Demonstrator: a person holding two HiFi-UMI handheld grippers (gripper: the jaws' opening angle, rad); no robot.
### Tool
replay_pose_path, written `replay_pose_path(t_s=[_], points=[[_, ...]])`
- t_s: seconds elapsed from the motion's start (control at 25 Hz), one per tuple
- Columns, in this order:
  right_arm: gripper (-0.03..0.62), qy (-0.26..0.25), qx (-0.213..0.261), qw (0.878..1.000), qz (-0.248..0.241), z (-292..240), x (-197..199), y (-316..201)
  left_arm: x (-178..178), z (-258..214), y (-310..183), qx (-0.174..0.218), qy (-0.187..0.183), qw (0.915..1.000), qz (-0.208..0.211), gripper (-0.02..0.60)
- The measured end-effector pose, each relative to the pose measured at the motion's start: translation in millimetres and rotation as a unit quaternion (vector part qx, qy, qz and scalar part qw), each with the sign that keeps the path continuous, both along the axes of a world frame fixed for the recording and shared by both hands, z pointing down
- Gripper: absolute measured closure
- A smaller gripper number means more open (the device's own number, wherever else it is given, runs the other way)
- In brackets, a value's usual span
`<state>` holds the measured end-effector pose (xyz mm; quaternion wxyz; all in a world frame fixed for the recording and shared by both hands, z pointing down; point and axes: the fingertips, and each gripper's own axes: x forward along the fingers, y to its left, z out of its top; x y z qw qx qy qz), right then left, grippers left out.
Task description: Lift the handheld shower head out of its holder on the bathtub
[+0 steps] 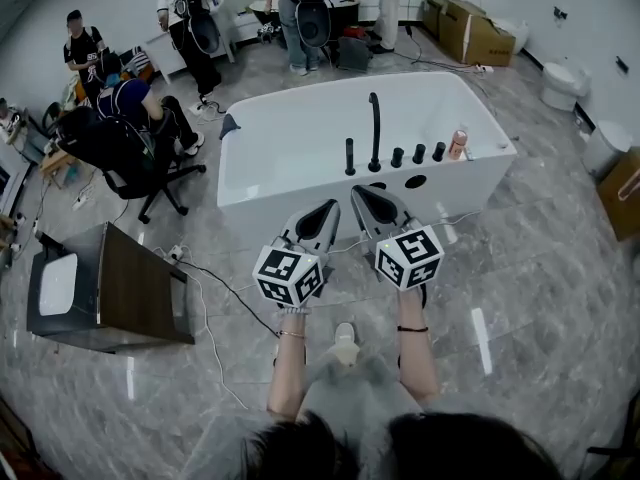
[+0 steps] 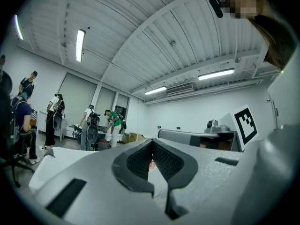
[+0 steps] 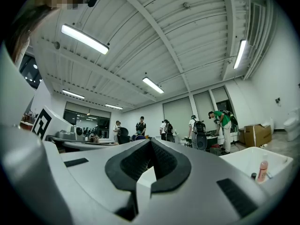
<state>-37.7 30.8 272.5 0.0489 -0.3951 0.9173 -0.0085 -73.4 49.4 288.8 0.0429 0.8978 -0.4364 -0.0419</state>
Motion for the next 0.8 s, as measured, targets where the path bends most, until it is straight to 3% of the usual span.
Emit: replay_pose_path(t_s=[0.8], points=[[0.594,0.011,-0.012,1.0,0.026,10.0,-2.2,-102.9,-7.5,3.7,-110.3,-0.005,0.001,0.9997,0.024,0.577]])
